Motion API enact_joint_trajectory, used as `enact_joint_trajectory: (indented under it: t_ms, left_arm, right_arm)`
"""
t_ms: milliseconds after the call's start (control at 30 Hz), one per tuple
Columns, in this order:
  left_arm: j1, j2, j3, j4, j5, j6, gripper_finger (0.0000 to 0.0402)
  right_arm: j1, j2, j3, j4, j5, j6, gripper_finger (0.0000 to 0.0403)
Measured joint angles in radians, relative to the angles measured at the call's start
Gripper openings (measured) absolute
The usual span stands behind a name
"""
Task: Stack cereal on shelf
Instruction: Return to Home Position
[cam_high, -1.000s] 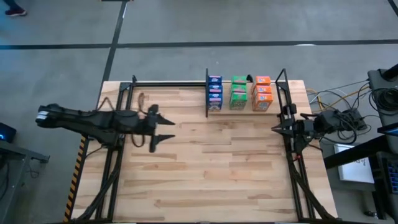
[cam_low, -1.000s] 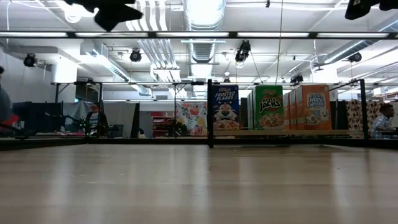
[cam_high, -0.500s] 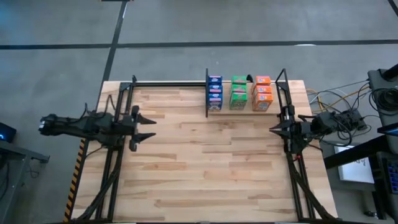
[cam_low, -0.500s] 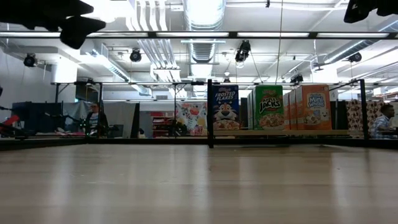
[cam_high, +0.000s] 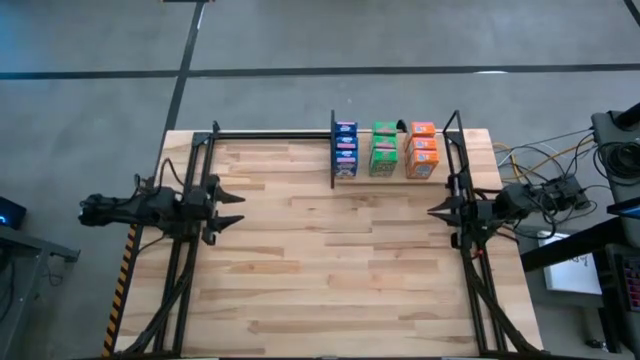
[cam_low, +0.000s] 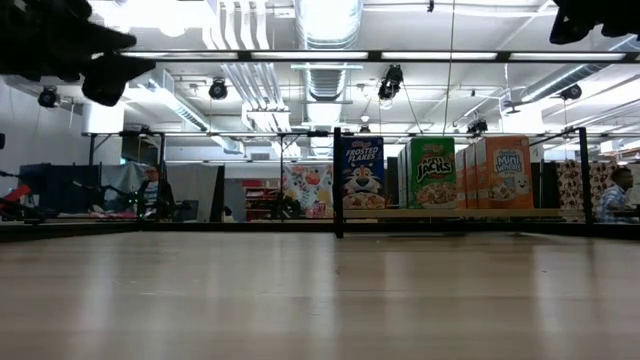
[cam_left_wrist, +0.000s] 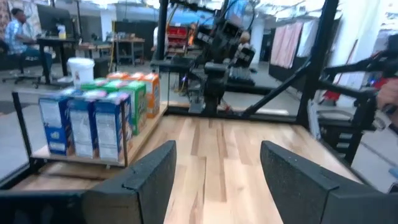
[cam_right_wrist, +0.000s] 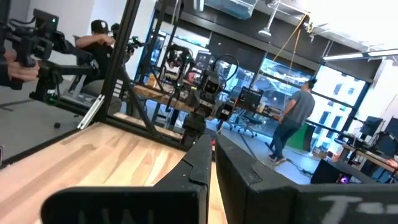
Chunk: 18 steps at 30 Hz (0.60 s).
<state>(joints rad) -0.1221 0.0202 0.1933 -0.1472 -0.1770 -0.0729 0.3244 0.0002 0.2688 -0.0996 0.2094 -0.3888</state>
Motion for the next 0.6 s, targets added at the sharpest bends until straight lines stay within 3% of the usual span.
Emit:
enact_joint_trajectory:
  t_ms: [233, 600]
  left_arm:
    - [0.0, -0.021, -0.056, 0.006, -0.002, -0.014, 0.0217]
    - [0.001, -0.007, -0.183, 0.199, -0.023, -0.011, 0.0217]
  right_arm:
    - [-0.001, 0.0, -0.046, 0.031, 0.002, 0.007, 0.0012]
    - [-0.002, 0.0, -0.219, 0.204, 0.076, 0.029, 0.0012]
